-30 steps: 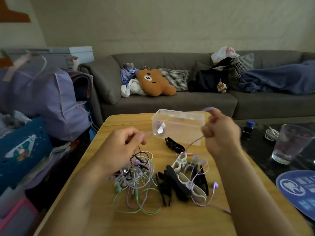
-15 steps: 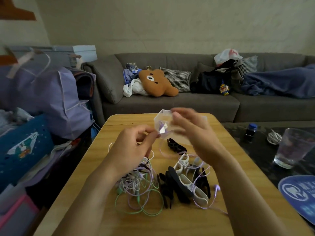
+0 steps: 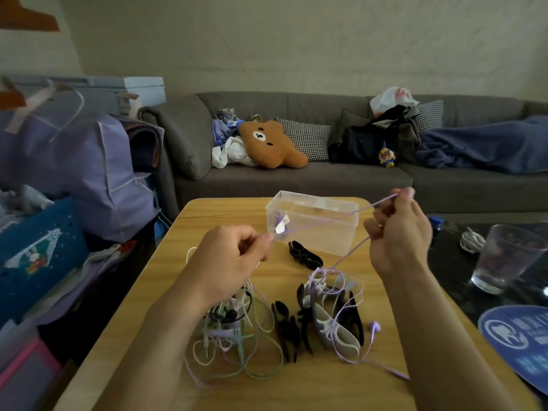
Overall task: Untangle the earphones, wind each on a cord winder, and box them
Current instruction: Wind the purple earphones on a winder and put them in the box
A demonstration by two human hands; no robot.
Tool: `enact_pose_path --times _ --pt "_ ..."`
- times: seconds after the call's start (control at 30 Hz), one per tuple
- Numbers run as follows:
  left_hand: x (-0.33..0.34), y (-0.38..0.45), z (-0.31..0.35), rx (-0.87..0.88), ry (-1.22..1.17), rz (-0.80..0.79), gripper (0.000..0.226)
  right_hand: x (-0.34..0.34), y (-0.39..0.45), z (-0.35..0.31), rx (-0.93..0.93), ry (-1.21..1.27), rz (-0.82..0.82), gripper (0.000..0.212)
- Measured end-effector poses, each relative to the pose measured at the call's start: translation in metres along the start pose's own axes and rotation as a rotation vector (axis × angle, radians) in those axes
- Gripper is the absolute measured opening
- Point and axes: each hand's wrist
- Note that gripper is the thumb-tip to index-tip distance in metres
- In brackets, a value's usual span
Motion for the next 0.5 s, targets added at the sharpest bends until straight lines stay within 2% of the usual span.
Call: enact_pose_path --times 0.07,0.13,0.17,0.23,0.3,0.4,0.43,0.5 --pt "0.0 -0.001 0.002 0.015 -0.035 -0.007 0.036 -0.008 0.007 -0.002 0.006 -0.186 0.028 0.033" --pt "-0.001 -0.001 0.005 -0.005 -0.172 -0.013 0.035 -0.014 0.01 0.003 -0.036 -0.592 0.011 0.026" --pt "-0.001 -0.001 0.007 -0.036 -0.265 -0.028 0.035 -0.014 0.009 0.007 -0.095 -0.75 0.016 0.025" --pt "0.0 -0.001 0.013 -0.124 -0.439 -0.094 0.031 -0.006 -0.004 0.01 -0.291 -0.903 -0.017 0.027" --pt "0.002 -0.003 0.018 -0.204 -0.574 -0.189 0.027 0.006 -0.022 0.008 -0.431 -0.893 -0.257 0.028" --pt "0.001 -0.004 0.02 -0.246 -0.765 -0.23 0.02 0.024 -0.046 0.008 -0.267 -0.761 -0.767 0.026" --pt "-0.002 -0.004 0.02 -0.24 -0.844 -0.227 0.018 0.029 -0.051 0.011 -0.229 -0.736 -0.847 0.025" --pt "-0.008 -0.004 0.02 -0.215 -1.003 -0.215 0.014 0.033 -0.058 0.021 -0.216 -0.708 -0.87 0.018"
Point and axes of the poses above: each hand's wrist, its own y-axis towards the middle knuckle, its own x-axis out of the palm, z = x × y, and after that the axes turned 6 degrees about -y, right-handed
